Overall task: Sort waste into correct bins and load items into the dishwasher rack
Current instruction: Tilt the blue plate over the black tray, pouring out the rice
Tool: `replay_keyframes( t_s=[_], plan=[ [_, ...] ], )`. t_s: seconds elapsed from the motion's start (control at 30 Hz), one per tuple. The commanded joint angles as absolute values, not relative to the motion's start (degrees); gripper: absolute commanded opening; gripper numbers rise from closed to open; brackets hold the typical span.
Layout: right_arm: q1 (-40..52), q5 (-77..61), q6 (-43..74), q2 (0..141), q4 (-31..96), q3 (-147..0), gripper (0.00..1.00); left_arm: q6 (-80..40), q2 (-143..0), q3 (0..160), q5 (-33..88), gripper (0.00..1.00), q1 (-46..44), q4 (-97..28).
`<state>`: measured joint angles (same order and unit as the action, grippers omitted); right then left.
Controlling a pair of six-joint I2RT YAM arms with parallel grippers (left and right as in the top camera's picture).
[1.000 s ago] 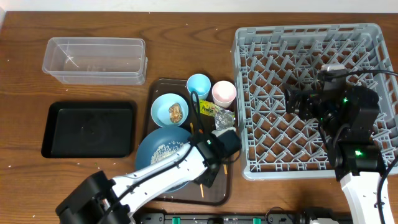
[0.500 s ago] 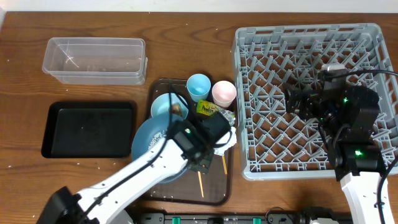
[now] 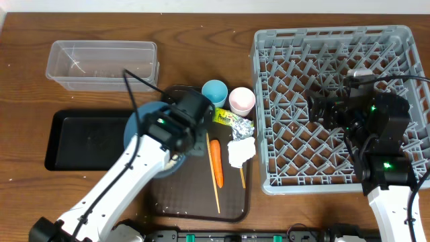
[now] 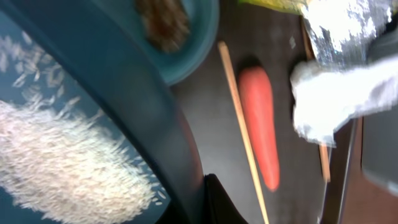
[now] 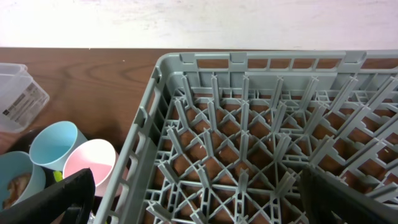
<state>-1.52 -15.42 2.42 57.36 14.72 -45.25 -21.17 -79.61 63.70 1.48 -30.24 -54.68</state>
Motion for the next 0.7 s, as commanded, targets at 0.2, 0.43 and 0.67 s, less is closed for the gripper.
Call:
replay_keyframes(
  t_s=[0.2,0.43,0.67],
  plan=[
    [-1.1,-15.0,3.1,57.4,15.0,-46.4,0.99,-16.2,-78.4,66.6,1.0,0.06,-19.0,-49.2],
    [-1.1,-15.0,3.1,57.4,15.1,-46.4,0.99,-12.0,-78.4,66.6,9.0,0.06,-9.1,-43.0],
    [-1.1,-15.0,3.1,57.4,15.5,-46.4,0.99,-8.7,-78.4,66.6,21.1,0.06,1.7,-38.5]
  ],
)
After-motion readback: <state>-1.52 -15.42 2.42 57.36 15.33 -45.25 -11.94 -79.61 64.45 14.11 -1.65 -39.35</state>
